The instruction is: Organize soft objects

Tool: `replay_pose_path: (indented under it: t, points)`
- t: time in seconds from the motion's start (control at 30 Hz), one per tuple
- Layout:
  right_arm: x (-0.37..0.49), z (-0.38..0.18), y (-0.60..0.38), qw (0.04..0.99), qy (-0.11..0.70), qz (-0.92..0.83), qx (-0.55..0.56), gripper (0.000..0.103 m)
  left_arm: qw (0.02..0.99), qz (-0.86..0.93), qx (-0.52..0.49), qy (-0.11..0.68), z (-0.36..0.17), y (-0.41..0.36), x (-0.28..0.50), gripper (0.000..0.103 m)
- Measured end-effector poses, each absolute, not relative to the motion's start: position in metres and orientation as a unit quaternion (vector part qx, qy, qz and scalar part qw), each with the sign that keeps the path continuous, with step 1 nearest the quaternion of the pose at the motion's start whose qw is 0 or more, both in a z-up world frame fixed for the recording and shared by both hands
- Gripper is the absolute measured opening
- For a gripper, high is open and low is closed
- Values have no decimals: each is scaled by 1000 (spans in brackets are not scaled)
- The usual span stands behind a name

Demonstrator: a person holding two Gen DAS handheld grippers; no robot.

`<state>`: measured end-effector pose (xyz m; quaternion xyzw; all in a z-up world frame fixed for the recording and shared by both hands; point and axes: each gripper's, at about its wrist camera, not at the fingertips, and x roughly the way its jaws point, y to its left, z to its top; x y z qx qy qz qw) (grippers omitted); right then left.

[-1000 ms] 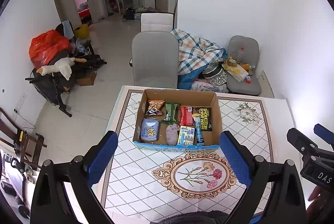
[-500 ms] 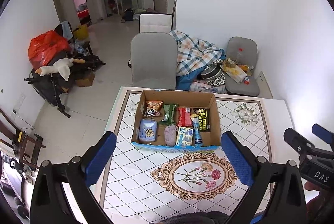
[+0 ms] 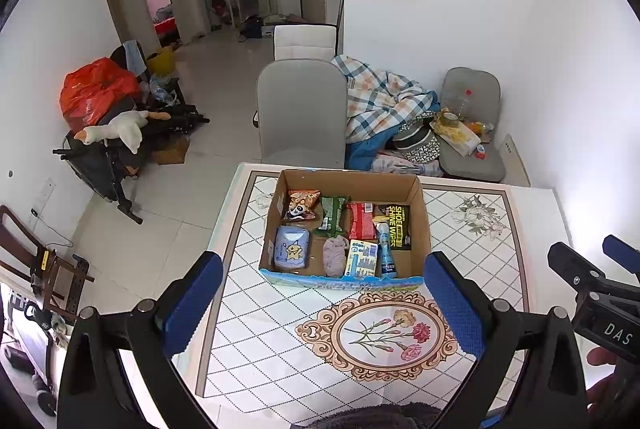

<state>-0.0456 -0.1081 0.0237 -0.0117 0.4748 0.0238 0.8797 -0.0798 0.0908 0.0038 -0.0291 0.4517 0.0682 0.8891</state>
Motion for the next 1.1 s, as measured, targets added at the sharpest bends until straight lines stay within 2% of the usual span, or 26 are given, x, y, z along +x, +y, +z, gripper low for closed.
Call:
replay_pose_path:
  t: [1.1]
  points:
    - [-51, 26, -108, 887, 461, 3, -18, 103, 889, 70, -33, 451, 1, 90, -78, 103]
